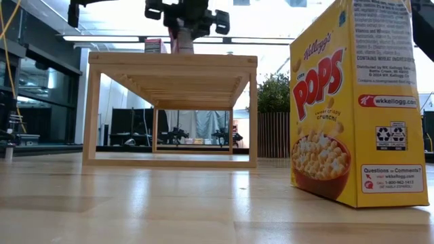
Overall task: Stack cereal on shelf
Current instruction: Put the red cereal box aligned with the other red cereal box on the shelf
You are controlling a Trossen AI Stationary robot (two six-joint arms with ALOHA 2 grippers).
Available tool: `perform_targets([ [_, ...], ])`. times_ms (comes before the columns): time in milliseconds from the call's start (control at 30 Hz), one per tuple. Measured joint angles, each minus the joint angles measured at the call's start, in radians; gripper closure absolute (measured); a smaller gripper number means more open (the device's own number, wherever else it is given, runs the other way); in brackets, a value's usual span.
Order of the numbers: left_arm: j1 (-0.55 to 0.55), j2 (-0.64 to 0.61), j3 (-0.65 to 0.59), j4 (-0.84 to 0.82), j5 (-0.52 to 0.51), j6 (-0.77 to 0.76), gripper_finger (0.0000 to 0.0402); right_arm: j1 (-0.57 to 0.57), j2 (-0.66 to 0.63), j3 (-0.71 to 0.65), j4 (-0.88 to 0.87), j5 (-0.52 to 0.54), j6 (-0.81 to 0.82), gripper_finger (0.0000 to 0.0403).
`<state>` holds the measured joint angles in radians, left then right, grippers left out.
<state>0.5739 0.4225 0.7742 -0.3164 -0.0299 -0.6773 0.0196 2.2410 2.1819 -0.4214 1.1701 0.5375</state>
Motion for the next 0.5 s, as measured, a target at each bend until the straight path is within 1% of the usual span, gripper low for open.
perform_targets([
  [167,0.0,0.0,0.0,0.0,0.013,-0.002,0.0402,-0.002,0.017,-0.002,-0.011,0.006,0.072,0.0242],
  [400,0.0,0.0,0.0,0.0,0.024,-0.001,0.0401,-0.012,0.017,-0.003,-0.024,0.002,0.094,0.0242],
  [500,0.0,0.0,0.0,0.0,0.029,-0.002,0.0402,-0.024,0.017,-0.003,-0.024,-0.044,0.094,0.0242],
])
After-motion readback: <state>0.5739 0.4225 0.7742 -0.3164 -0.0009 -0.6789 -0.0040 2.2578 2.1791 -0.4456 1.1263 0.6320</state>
